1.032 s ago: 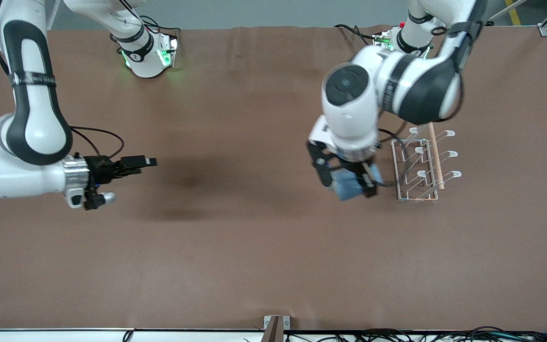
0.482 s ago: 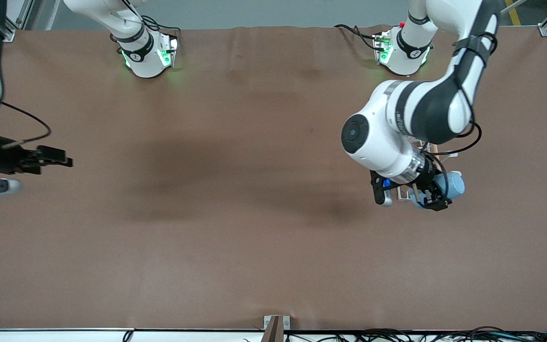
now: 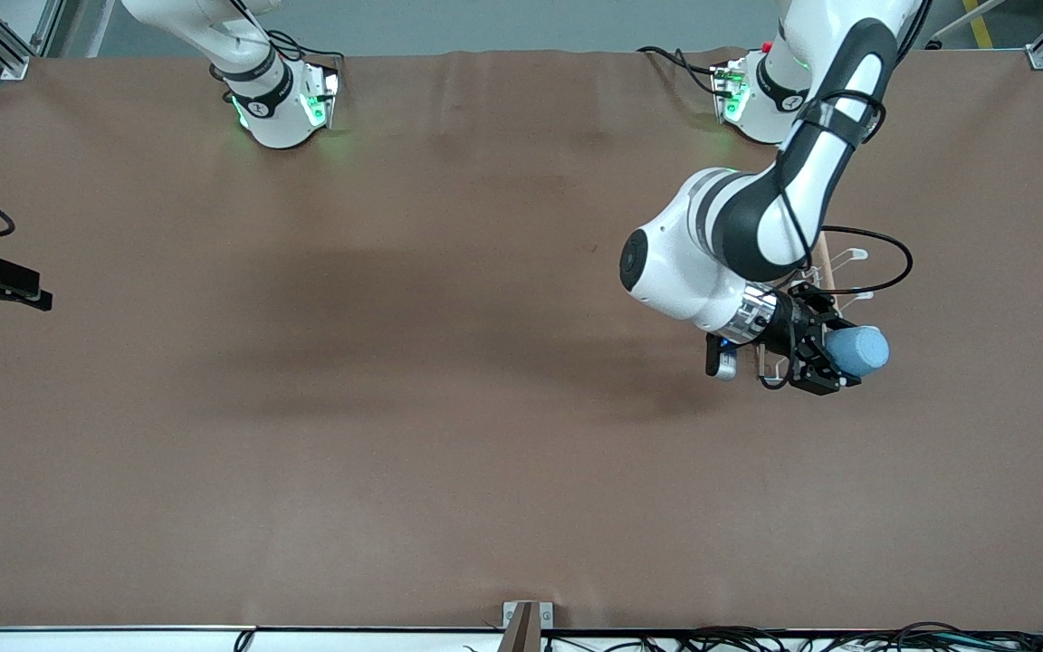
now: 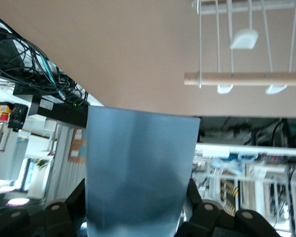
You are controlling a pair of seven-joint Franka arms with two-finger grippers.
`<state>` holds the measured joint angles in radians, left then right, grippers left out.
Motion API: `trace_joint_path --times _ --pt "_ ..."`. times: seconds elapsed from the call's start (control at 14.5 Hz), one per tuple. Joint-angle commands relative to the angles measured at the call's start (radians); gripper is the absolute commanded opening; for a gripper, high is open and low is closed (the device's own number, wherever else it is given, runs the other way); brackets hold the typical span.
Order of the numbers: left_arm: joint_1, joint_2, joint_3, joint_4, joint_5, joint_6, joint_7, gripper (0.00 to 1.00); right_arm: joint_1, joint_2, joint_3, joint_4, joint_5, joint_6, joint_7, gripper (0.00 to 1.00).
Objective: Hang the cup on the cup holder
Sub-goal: 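Move the cup with the left gripper over the cup holder hooks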
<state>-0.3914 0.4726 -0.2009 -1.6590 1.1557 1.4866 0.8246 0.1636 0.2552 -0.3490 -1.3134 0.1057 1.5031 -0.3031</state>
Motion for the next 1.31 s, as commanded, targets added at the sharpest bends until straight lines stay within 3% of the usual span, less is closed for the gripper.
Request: trace_joint_path --times 0.0,0.34,0.62,0.89,1.24 --pt "-0.024 -0.031 -0.002 -0.068 0.047 -0.045 0.005 0.22 -0.003 -0.043 0.007 -0.026 -0.023 -0.009 0.024 0.99" --pt "-0.037 -0.022 -0.002 -0.140 0.081 -0.066 -0.036 0.23 -0.022 -0.105 0.036 -0.093 -0.024 -0.001 0.094 0.99" --pt "-0.040 -0.003 -0.006 -0.182 0.081 -0.080 -0.123 0.23 -0.096 -0.129 0.155 -0.096 -0.070 -0.006 0.149 0.99" --pt "-0.083 0.055 -0.008 -0.196 0.079 -0.144 -0.288 0.23 -0.212 -0.207 0.295 -0.191 -0.083 0.015 0.185 0.98" --pt "-0.080 0.075 -0.008 -0.199 0.078 -0.143 -0.291 0.24 -0.239 -0.296 0.338 -0.312 -0.116 0.087 0.246 0.98"
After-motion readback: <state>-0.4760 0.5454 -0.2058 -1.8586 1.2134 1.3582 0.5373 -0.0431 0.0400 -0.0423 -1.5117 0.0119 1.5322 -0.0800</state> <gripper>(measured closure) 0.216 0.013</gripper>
